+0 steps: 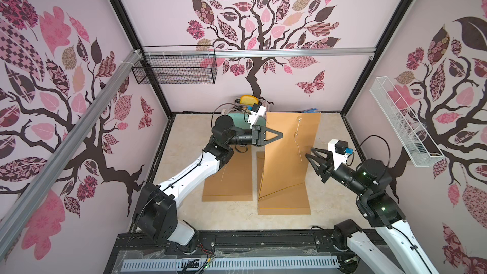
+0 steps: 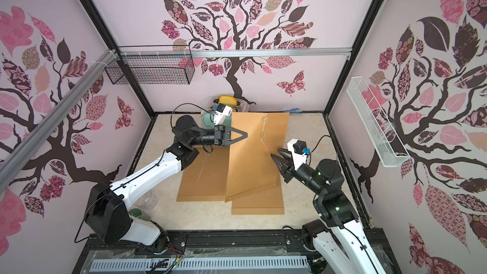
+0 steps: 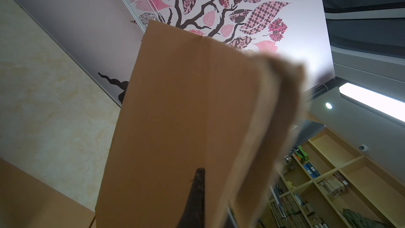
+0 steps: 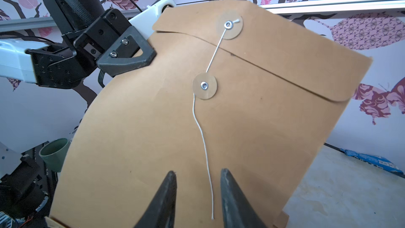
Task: Close the mouth of the file bag
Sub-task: Close the file bag.
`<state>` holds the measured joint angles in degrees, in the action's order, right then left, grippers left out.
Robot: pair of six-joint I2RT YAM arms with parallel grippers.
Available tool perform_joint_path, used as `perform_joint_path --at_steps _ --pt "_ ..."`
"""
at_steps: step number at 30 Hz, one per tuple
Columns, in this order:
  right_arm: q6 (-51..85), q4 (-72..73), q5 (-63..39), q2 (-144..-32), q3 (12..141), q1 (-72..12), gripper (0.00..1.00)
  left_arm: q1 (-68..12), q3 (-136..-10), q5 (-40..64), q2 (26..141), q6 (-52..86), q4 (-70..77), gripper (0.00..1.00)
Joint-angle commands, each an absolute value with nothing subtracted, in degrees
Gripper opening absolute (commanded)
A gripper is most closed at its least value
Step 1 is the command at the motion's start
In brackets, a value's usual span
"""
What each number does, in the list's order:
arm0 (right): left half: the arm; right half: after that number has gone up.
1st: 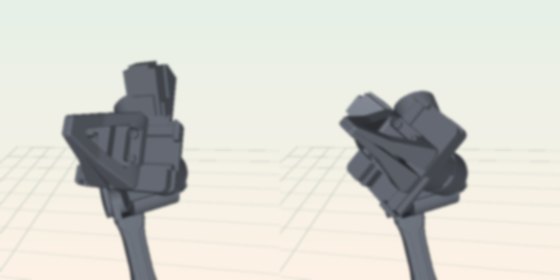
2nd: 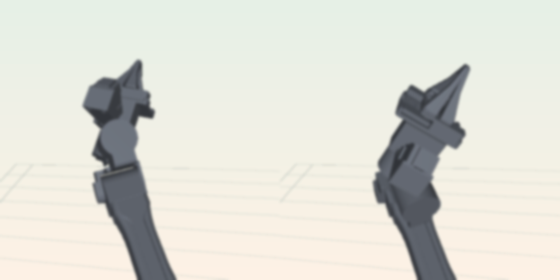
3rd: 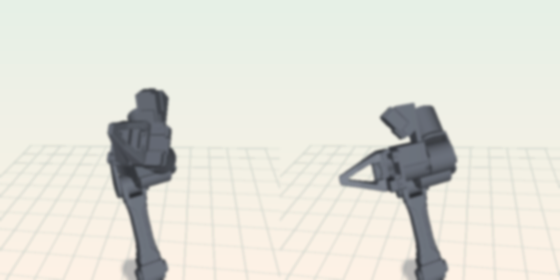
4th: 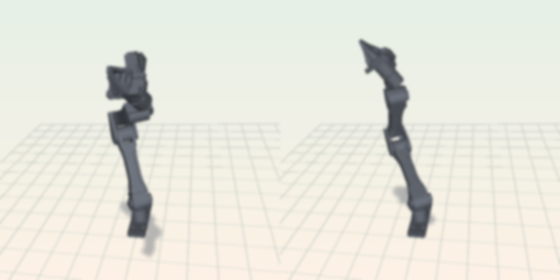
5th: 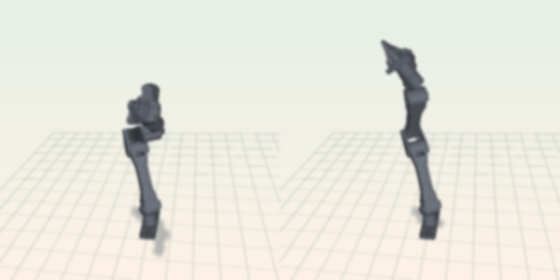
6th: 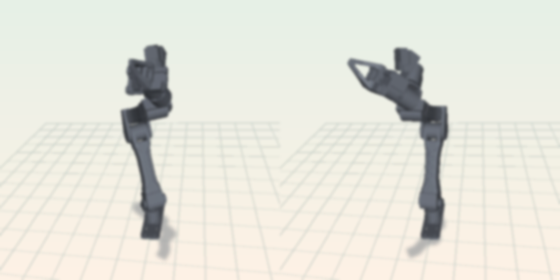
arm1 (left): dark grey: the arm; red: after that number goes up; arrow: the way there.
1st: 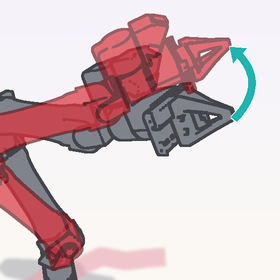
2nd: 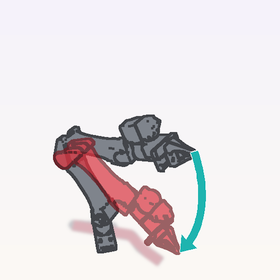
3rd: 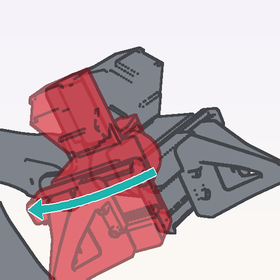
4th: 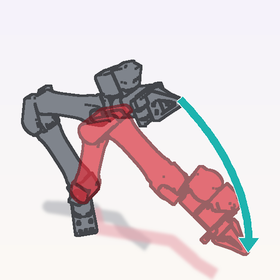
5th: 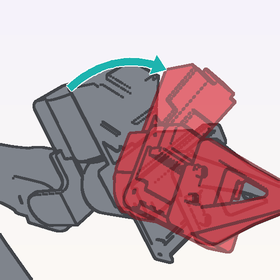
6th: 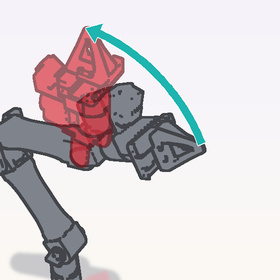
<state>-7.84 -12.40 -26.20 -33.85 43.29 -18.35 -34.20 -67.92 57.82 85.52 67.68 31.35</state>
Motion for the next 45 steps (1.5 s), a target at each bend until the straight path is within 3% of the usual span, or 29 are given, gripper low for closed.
perform_joint_path --at_steps 1,9,19,39,45 --pt "-11.7 -10.8 -28.8 -37.6 47.6 -18.3 0.39 -35.1 -69.9 57.2 86.2 67.1 33.8 0.0" --pt "-21.0 -12.5 -31.2 -38.4 48.8 -18.3 0.42 -35.2 -70.2 56.9 85.6 66.8 33.1 0.0" --pt "-25.2 -13.6 -31.8 -42.2 50.8 -19.3 0.37 -35.6 -70.3 57.5 85.4 66.9 33.2 0.0" --pt "-20.4 -10.7 -33.6 -45.0 48.9 -20.6 0.2 -35.9 -70.8 57.1 85.2 67.2 33.7 0.0" --pt "-16.7 -10.3 -33.5 -45.1 47.3 -20.6 0.19 -35.9 -71.3 57.1 85.3 67.3 33.6 0.0"
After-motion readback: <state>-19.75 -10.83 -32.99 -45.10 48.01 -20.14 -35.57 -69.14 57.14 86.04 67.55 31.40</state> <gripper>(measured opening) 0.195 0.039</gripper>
